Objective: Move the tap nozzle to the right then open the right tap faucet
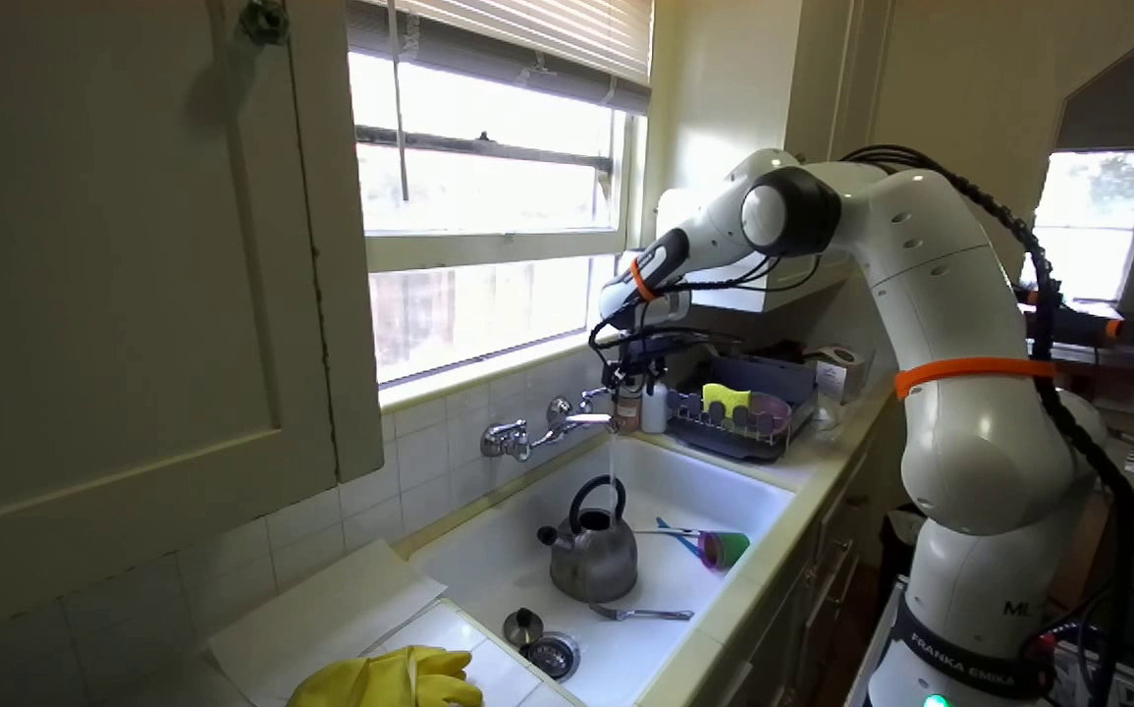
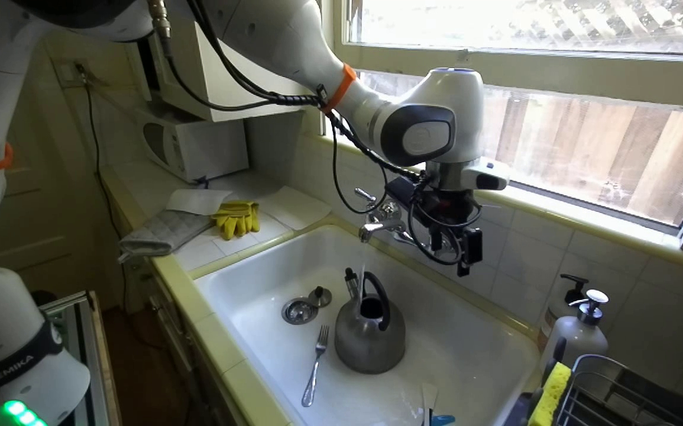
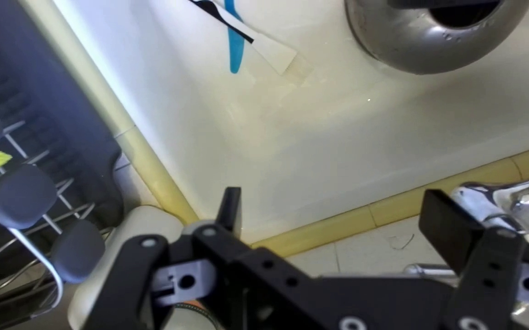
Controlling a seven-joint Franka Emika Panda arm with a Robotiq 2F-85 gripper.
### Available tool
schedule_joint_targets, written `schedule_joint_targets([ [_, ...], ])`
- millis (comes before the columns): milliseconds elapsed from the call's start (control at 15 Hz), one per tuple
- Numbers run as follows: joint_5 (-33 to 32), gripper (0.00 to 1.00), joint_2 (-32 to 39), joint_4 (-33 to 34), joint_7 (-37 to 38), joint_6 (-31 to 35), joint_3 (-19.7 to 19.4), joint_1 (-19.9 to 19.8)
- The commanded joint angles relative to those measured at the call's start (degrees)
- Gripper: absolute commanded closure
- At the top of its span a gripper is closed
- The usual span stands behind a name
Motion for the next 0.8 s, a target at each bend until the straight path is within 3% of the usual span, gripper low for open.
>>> schedule_joint_targets([
  [0,5.6,0.0,0.2,-0.3,-1.9,0.4,2.5,-2.2],
  [733,12.6,0.0,4.0,2.1,-1.1,8.3,4.1,-3.6],
])
